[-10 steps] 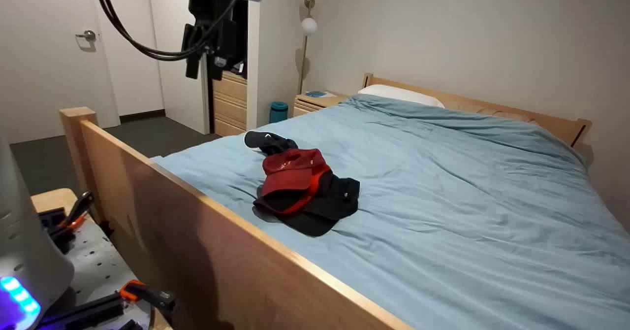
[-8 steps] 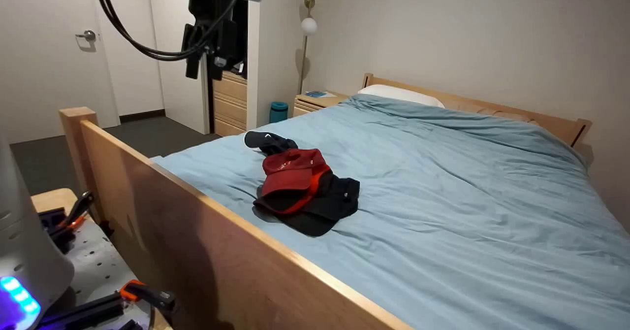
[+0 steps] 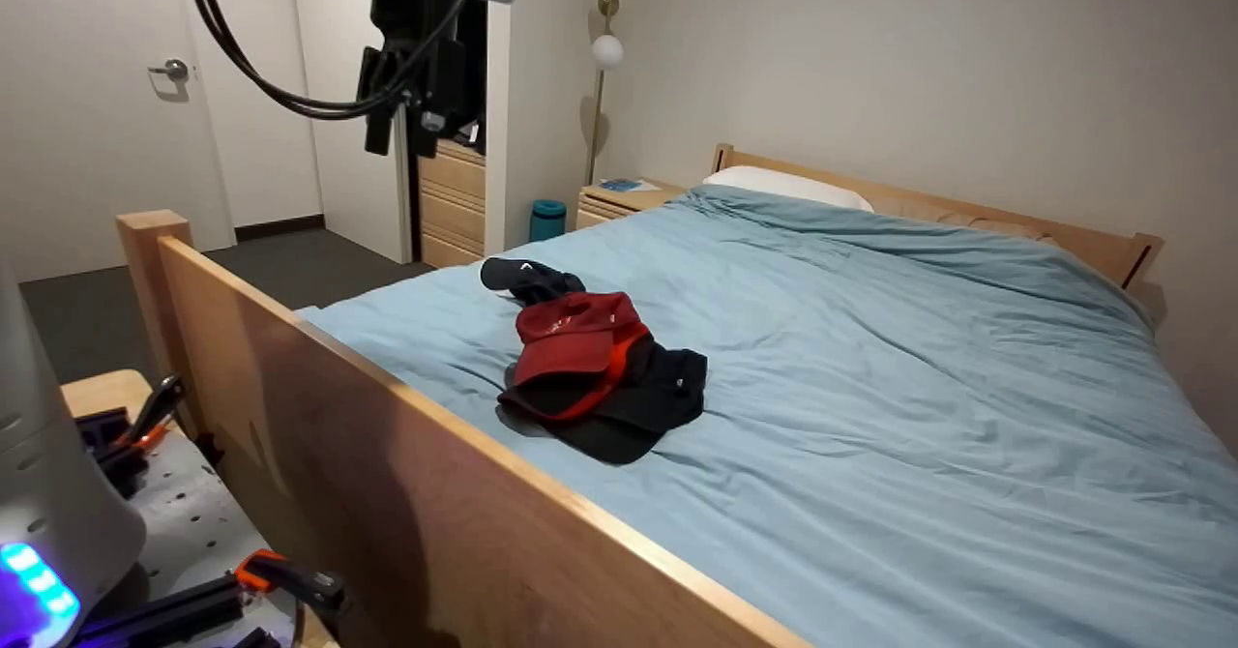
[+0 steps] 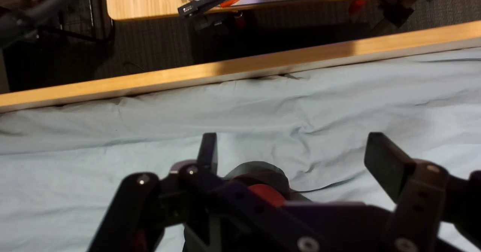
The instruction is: Pick the red cap and place it on the left then remove it from the top of the black cap
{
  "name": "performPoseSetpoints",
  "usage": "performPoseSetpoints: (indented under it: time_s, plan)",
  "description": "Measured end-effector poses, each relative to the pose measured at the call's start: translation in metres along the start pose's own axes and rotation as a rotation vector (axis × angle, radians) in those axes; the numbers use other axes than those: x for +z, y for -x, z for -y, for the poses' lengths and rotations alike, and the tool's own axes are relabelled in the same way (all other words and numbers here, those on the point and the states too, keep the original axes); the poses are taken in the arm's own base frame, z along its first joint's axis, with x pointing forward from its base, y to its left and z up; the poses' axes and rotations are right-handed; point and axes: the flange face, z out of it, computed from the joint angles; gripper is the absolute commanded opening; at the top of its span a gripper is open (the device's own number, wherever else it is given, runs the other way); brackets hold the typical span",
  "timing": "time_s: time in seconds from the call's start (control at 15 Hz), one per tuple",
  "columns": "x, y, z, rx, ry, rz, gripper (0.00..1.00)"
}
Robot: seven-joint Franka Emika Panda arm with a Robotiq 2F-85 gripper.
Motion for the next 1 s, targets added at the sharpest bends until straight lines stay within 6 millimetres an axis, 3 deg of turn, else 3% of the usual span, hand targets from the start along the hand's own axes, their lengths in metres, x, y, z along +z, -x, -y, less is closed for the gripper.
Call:
performPoseSetpoints:
  time_s: [0.53,0.73,1.0]
  plan:
    - [-0.004,-0.008,0.000,-0.006,-0.015,-0.057,1.00]
    - [0.001,-0.038,0.002,-0.018,-0.051,-0.161,1.00]
    - [0.034,-0.093,0.010,-0.022,-0.084,-0.216,1.00]
